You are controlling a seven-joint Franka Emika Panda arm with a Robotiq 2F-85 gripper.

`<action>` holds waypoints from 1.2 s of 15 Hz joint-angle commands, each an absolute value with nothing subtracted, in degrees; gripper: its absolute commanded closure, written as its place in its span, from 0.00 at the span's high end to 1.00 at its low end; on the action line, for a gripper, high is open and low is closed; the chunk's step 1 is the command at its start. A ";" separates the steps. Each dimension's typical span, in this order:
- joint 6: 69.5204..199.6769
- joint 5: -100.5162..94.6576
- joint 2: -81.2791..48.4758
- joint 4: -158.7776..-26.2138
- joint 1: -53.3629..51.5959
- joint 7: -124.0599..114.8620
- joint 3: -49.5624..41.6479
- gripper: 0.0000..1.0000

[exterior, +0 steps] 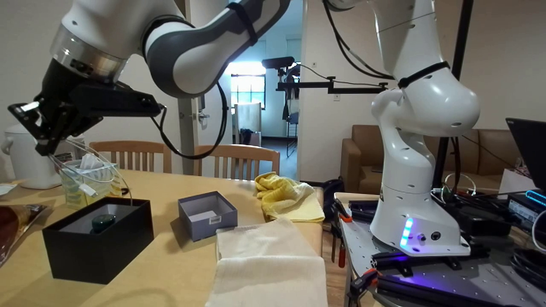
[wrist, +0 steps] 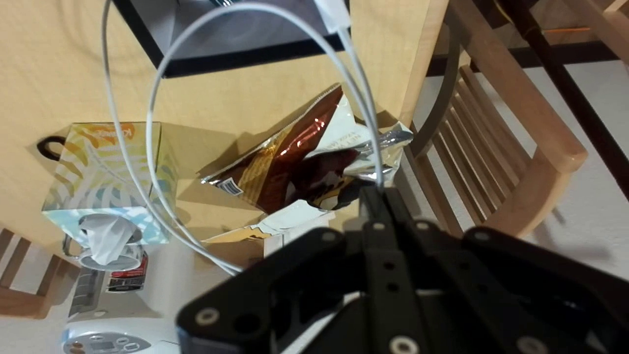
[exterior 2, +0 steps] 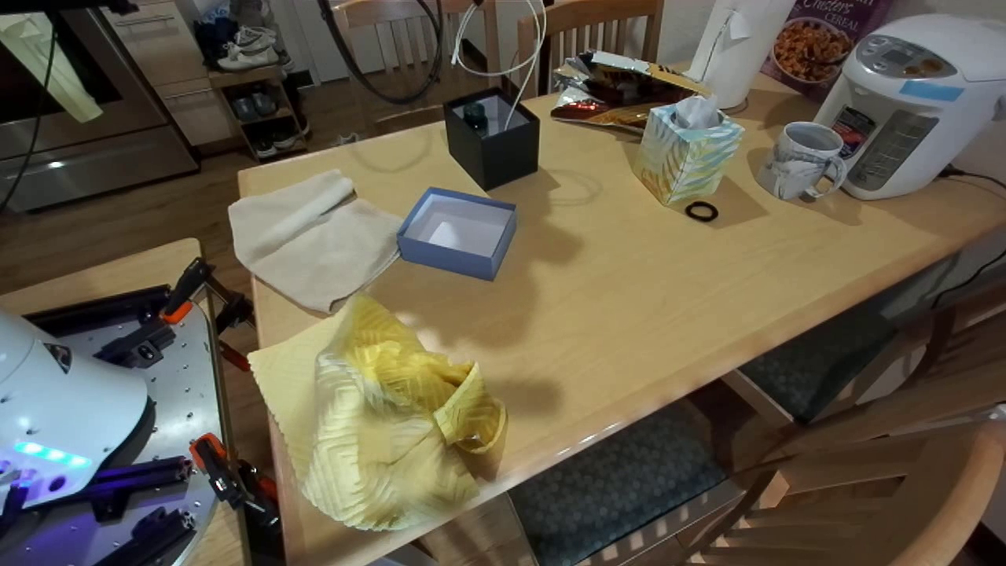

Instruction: Put the cable in the black box

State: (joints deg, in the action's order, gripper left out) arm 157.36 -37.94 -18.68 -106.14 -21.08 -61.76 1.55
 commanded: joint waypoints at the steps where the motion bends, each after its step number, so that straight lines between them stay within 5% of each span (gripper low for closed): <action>1: 160.66 -39.12 -20.43 -103.75 -21.24 -62.65 0.85 0.01; 11: 160.63 -32.25 -21.25 -103.63 -20.42 -61.83 3.00 0.01; 18: 146.38 -23.48 -19.80 -103.36 -22.71 -60.83 2.61 0.01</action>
State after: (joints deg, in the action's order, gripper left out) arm 152.29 -26.24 -20.96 -103.73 -21.90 -61.68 2.89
